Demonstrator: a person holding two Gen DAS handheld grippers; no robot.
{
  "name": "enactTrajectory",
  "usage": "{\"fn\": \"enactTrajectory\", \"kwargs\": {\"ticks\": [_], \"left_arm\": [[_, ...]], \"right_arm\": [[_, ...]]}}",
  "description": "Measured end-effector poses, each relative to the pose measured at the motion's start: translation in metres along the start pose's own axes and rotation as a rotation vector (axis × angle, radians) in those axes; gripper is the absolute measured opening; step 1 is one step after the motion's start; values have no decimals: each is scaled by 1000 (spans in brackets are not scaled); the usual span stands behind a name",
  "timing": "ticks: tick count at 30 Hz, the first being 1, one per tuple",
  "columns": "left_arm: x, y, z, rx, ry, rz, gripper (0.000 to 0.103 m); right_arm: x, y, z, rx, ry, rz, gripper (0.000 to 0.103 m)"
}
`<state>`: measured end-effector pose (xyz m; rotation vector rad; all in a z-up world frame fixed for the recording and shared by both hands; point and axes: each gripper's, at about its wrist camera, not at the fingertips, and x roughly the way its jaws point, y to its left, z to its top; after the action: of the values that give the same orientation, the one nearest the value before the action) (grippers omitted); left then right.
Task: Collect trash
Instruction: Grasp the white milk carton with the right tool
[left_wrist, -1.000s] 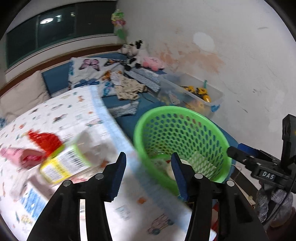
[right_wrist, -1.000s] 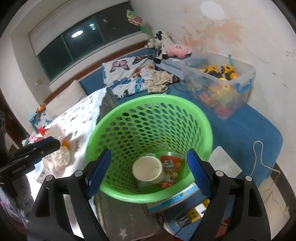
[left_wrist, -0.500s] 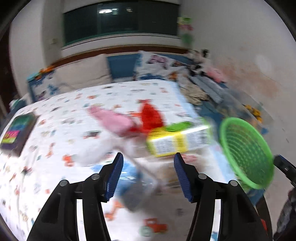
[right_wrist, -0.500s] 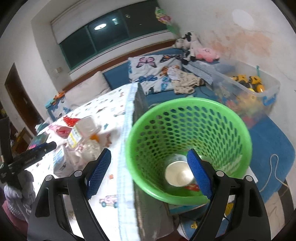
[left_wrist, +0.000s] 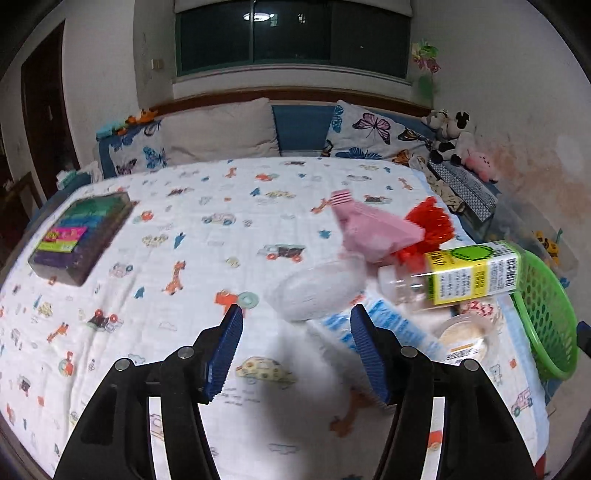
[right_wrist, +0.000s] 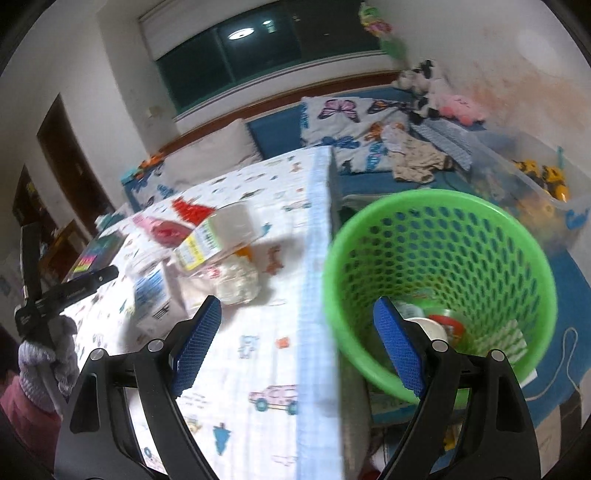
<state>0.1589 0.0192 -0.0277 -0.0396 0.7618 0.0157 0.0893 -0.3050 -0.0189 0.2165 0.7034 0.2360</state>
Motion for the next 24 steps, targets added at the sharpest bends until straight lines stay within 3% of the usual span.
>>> {"fn": "enactTrajectory", "kwargs": {"ticks": [15,24], "left_arm": [[-8,49,-2,-28,-1,-38,59],[-16,75,-1,-52,-14,-33,59]], "right_arm": [[54,114,13,-274,102,154,84],[96,167,15,-450,176,204,81]]}}
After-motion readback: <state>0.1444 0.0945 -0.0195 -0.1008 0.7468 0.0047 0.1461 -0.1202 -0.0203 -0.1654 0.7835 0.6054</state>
